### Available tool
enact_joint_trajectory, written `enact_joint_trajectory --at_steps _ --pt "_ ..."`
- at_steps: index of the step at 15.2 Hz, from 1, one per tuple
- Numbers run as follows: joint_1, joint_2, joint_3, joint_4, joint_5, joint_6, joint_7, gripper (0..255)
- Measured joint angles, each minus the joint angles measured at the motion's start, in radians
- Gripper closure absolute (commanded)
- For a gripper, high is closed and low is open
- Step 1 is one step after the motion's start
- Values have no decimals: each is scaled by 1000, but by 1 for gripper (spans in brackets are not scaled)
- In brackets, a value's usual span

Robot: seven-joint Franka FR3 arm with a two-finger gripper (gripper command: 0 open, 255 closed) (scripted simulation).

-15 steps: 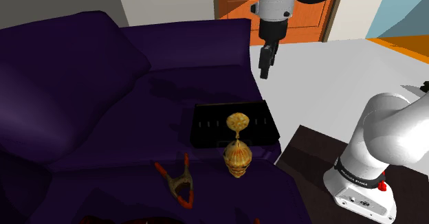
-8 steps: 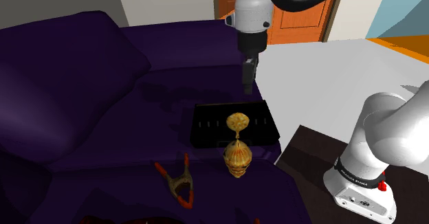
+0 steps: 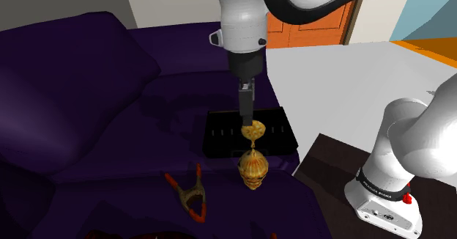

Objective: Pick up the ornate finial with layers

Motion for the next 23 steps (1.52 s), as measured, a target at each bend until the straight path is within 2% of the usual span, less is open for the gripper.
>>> enact_joint_trajectory --at_steps 3,9,10,20,23 --pt "10 19 12 0 7 16 -5 0" --pt "14 18 19 -76 13 91 -12 0" --pt "14 19 19 -81 13 96 -13 255" --pt "15 20 20 -84 13 101 -12 255" --pt "14 21 19 -55 11 72 -9 255"
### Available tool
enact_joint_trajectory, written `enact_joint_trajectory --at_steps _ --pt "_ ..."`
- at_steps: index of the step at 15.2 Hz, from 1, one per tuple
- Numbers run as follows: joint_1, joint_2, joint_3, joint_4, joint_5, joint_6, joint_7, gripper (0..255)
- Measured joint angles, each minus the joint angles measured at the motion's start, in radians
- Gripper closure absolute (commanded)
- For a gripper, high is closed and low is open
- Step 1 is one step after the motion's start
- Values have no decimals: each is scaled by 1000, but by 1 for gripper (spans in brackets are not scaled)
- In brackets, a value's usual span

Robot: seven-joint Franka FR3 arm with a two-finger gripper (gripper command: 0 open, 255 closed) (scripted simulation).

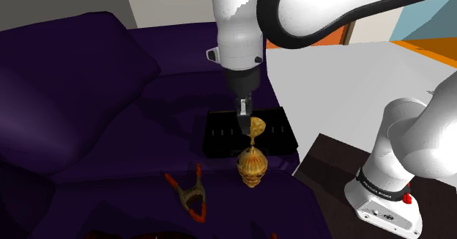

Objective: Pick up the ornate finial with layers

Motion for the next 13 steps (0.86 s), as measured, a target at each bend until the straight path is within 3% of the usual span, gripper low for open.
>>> enact_joint_trajectory --at_steps 13 --pt "-7 14 -11 179 -11 -165 13 255"
